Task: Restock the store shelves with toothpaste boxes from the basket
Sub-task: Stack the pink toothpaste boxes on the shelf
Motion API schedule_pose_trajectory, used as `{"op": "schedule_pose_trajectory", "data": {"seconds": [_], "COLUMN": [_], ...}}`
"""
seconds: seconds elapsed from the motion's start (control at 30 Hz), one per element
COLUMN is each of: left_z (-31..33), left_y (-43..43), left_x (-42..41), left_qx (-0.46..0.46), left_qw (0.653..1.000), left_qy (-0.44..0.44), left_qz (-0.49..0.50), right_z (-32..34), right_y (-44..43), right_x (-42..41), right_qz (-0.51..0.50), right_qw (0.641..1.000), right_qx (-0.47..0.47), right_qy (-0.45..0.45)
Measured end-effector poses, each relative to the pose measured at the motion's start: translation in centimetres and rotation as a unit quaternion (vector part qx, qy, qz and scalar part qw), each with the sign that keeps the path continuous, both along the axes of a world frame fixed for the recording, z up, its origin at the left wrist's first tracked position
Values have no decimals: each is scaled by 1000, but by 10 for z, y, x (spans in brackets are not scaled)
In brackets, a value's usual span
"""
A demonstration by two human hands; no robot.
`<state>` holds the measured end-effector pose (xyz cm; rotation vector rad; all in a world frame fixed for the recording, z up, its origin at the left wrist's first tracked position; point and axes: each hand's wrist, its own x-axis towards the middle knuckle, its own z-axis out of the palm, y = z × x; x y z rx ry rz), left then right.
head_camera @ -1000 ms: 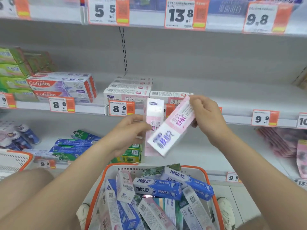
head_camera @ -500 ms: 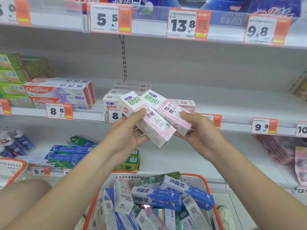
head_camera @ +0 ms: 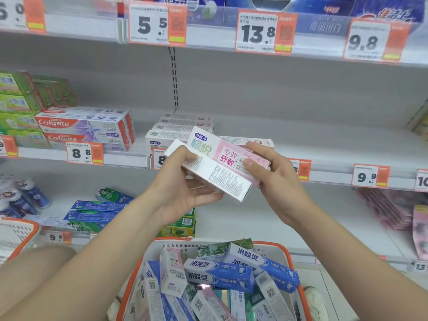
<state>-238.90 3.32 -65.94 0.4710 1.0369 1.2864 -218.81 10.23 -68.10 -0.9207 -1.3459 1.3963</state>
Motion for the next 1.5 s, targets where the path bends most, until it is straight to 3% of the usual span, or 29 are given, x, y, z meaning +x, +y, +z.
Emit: {"op": "schedule_pose_trajectory", "data": {"seconds": [0.23, 0.43, 0.63, 0.87, 0.93, 1.07, 1.17, 1.23, 1.3, 1.5], "left_z": [1, 8, 13, 20, 18, 6, 2, 1, 1, -3], "left_y": [-1, -5, -1, 2, 3, 5, 5, 5, 5, 7], "left_x": [-1, 1, -6, -19, -29, -52, -60, -58, -52, -39], "left_qx": [-3, 3, -1, 69, 98, 166, 189, 220, 244, 255], "left_qw": [994, 998, 996, 952, 902, 690, 574, 552, 556, 550], "left_qy": [113, 54, 91, 294, 410, 702, 796, 802, 792, 793], "left_qz": [4, 27, 25, 47, 89, 54, -31, -59, -66, -61], "right_z": [5, 0, 11, 12, 14, 21, 27, 26, 21, 13], "right_y": [4, -1, -14, -6, -3, 3, 0, -4, -8, -14], "right_x": [7, -1, -10, -25, -28, -25, -25, -28, -32, -37], "right_qz": [15, 42, 62, 106, 36, -83, -61, -25, 20, 125], "right_qw": [1000, 998, 993, 989, 995, 996, 998, 999, 999, 983], "right_qx": [16, 14, 52, -16, -44, -39, -15, -11, -33, -116], "right_qy": [-7, -41, -90, -101, -83, -9, -27, -45, -36, 67]}}
